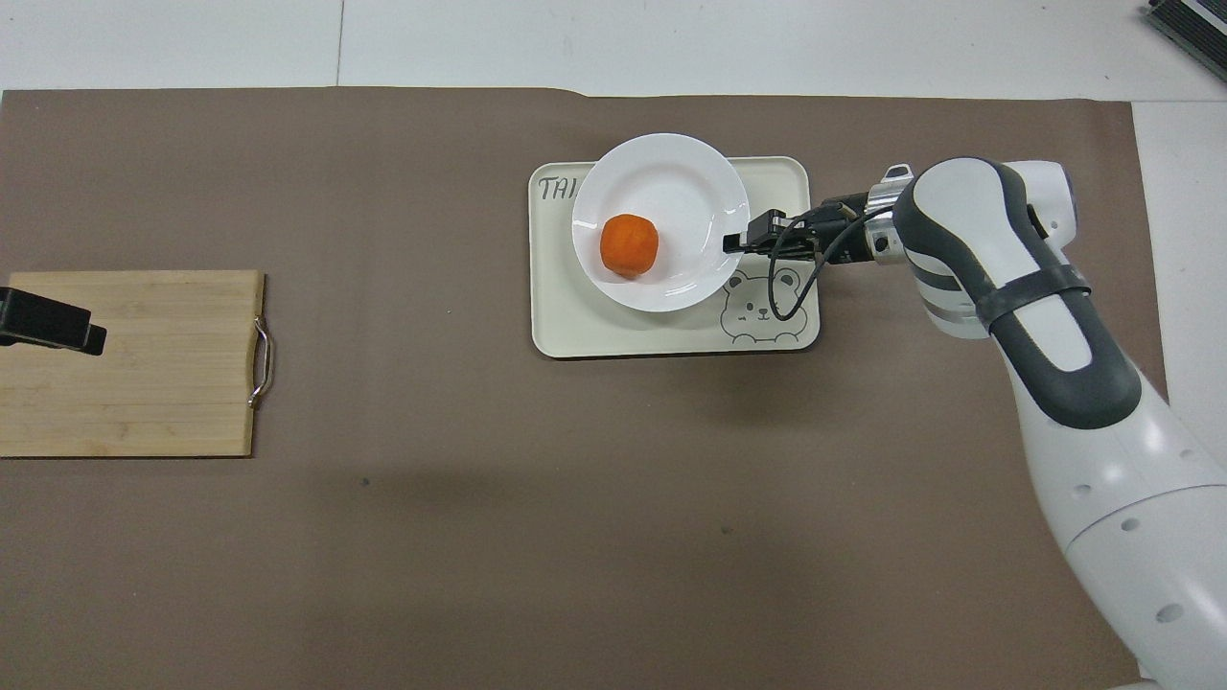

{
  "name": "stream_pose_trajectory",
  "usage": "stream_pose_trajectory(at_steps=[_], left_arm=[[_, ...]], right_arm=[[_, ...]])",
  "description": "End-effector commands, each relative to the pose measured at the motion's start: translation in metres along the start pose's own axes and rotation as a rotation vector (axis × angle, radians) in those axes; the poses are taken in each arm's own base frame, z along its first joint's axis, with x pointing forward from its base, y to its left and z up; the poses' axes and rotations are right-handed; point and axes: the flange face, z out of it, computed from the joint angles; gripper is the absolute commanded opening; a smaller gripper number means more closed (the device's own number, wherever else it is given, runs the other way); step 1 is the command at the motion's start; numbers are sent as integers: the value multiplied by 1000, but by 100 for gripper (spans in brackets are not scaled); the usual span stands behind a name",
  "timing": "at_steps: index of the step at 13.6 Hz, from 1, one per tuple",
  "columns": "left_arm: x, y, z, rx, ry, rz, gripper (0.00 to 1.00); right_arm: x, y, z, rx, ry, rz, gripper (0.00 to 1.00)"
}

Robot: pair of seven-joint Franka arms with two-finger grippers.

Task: Place orange and plate with both arms
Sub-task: 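Push the plate farther onto the tray with the right gripper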

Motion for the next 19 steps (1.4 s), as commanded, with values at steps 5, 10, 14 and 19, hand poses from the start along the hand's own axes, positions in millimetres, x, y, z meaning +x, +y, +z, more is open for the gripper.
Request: stream_pose_trajectory(at_steps=[5, 10, 14, 19], left_arm=[[-7, 0, -1, -1, 6, -5, 100], [-7, 1, -1, 0, 6, -4, 100], [-7, 0, -1, 0, 6, -5, 100], [-7, 0, -1, -1, 6, -7, 100]], right_arm=[[5, 7, -5, -7, 1, -15, 0], [-1, 16, 3, -44, 12, 47, 19], [0, 23, -2, -174, 1, -28, 100], [7, -9, -38, -448, 2, -210, 100]])
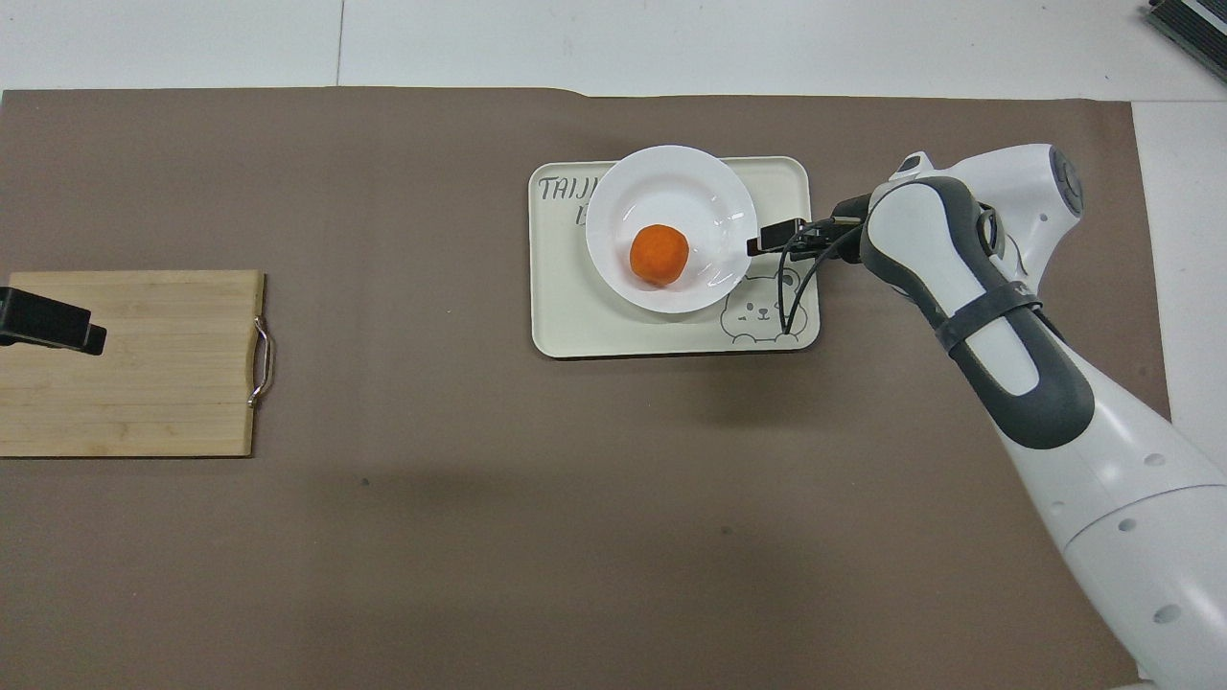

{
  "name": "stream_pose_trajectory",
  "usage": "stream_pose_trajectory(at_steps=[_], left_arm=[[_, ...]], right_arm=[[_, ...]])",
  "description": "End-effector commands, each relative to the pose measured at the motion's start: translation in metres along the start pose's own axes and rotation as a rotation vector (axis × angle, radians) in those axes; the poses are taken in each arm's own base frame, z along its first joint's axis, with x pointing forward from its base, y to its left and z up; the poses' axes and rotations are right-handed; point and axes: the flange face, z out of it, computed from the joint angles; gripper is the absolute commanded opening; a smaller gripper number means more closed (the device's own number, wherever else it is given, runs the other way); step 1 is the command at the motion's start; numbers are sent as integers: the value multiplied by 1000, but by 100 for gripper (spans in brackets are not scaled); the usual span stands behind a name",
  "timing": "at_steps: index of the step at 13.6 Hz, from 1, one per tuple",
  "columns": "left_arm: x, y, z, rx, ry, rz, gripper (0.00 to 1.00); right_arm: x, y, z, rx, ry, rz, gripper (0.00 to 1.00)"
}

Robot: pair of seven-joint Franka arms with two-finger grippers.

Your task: Place orange and plate with both arms

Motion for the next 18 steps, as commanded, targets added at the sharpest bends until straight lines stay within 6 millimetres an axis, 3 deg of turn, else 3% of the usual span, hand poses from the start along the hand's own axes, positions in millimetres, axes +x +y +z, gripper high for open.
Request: stream_pose_trajectory(at_steps=[1, 6, 10, 15, 18], left_arm=[[-7, 0, -1, 0, 6, -6, 100], [-7, 0, -1, -1, 6, -5, 100], [-7, 0, -1, 0, 6, -5, 100], [-6, 1, -1, -1, 6, -4, 100], [-6, 0, -1, -1, 8, -5, 100]], right_arm=[[3, -16, -37, -119, 18, -56, 100], [2, -42, -122, -398, 53, -108, 100], [-7, -54, -171, -468, 72, -64, 100], [-32, -39, -241, -522, 41, 47, 100], [-49, -42, -278, -526, 30, 74, 100]])
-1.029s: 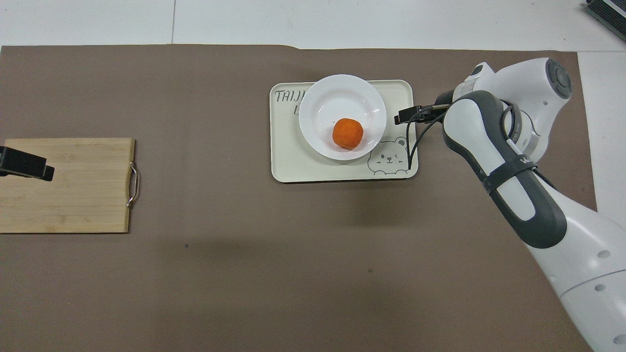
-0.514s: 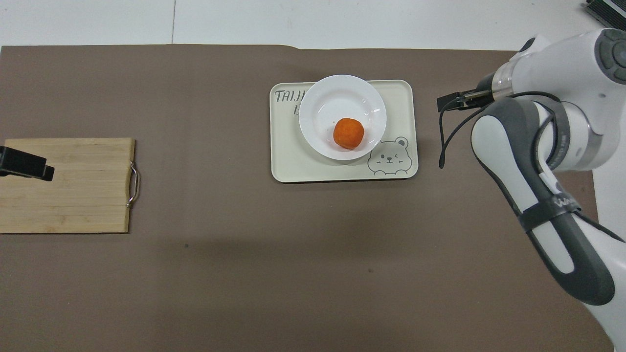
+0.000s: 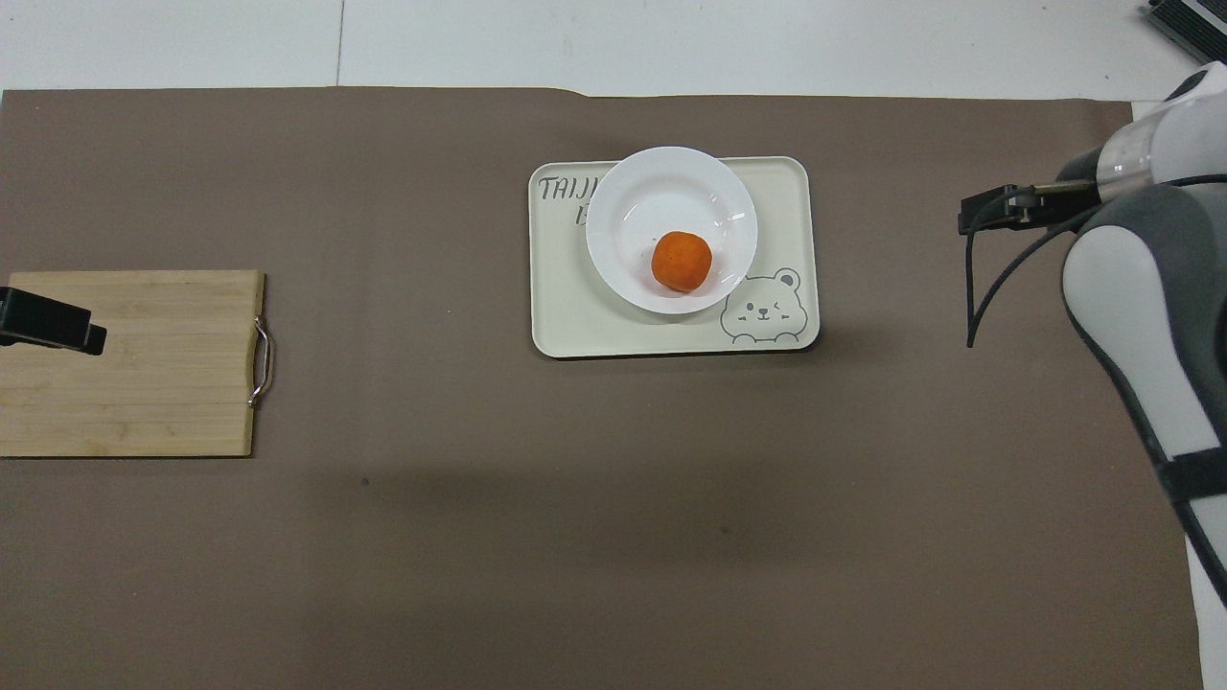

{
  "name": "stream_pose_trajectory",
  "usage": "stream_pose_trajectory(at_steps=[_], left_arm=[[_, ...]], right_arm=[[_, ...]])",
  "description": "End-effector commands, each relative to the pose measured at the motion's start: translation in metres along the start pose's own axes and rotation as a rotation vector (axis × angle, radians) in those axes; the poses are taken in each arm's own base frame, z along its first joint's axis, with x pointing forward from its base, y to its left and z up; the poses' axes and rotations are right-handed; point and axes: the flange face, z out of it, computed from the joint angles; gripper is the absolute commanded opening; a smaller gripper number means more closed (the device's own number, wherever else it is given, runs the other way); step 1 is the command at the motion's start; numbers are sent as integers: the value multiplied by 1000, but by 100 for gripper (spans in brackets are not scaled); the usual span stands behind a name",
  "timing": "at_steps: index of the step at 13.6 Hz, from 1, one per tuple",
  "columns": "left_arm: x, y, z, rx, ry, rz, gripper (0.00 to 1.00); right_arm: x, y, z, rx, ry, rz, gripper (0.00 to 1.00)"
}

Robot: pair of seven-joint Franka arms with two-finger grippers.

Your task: Place orange and plate with both arms

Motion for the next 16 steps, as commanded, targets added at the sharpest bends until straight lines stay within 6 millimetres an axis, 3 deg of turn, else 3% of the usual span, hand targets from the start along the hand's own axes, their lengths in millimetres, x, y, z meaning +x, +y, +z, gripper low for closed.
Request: stream_pose_trajectory(at_steps=[1, 4, 11, 16], left_arm=[[-6, 0, -1, -1, 8, -5, 100], [-7, 0, -1, -1, 6, -5, 100], [-7, 0, -1, -1, 6, -5, 100], [-7, 0, -1, 0, 6, -5, 100]], right_arm=[[-20, 9, -37, -22, -6, 31, 100], [-44, 11, -78, -30, -27, 56, 100], [-89, 16, -147, -56, -43, 89, 100], [-106, 17, -140, -50, -87, 111, 100]])
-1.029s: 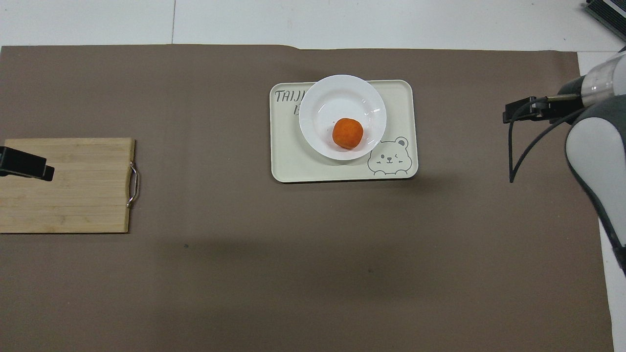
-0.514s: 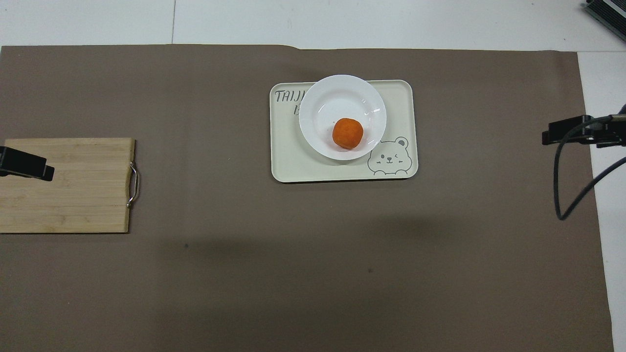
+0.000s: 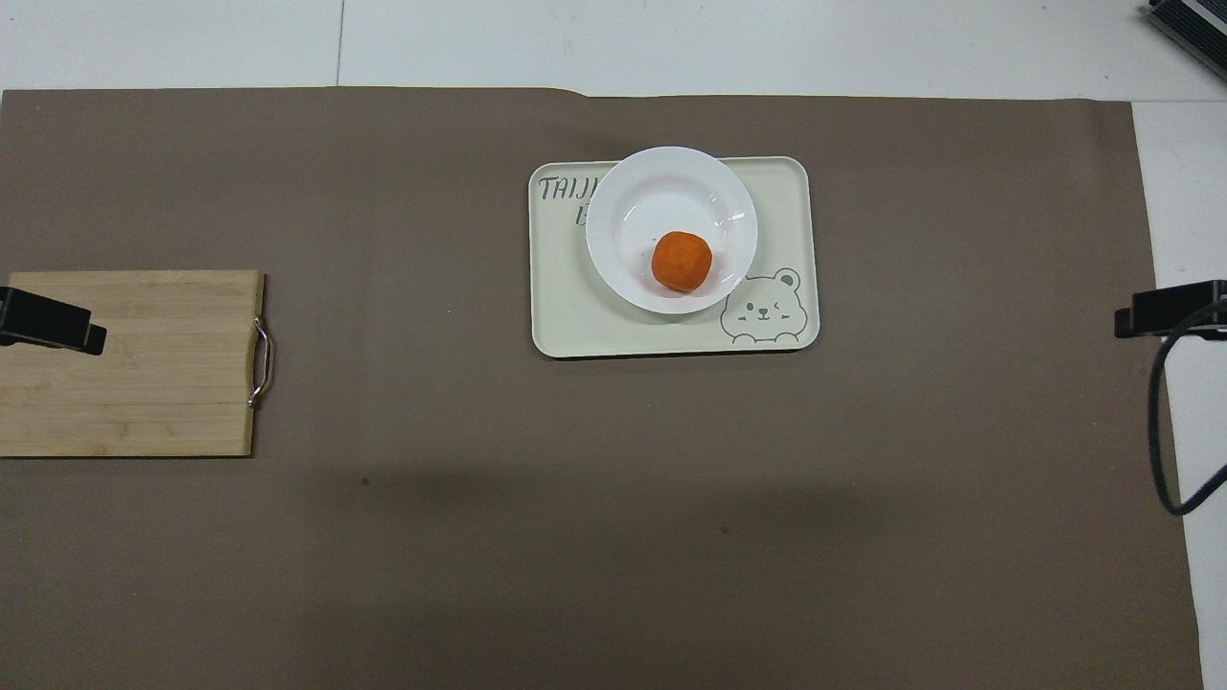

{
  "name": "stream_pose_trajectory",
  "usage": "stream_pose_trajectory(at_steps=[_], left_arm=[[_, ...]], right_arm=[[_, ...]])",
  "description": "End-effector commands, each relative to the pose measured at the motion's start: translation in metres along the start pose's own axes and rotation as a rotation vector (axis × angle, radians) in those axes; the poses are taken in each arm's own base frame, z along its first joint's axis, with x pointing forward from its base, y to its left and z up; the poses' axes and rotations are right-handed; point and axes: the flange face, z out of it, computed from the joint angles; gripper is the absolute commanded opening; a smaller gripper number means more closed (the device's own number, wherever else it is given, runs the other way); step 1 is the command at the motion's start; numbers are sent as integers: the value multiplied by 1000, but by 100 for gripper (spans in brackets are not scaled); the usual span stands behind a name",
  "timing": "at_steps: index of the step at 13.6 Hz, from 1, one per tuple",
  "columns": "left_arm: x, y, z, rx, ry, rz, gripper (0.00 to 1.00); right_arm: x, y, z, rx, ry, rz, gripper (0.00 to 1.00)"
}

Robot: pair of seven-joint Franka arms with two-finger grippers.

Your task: Place orange and plate with both arms

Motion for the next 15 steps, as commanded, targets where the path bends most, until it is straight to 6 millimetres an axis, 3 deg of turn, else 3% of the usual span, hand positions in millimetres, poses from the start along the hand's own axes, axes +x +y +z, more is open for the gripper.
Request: stream_pose_trajectory(at_steps=[1, 2, 15], left_arm=[[-7, 0, -1, -1, 6, -5, 100], [-7, 1, -1, 0, 6, -4, 100], [-7, 0, -1, -1, 6, -5, 100]], right_arm=[[-7, 6, 8, -23, -28, 29, 100], [-9, 13, 8, -23, -37, 40, 100], [-9, 2, 8, -44, -30, 11, 100]])
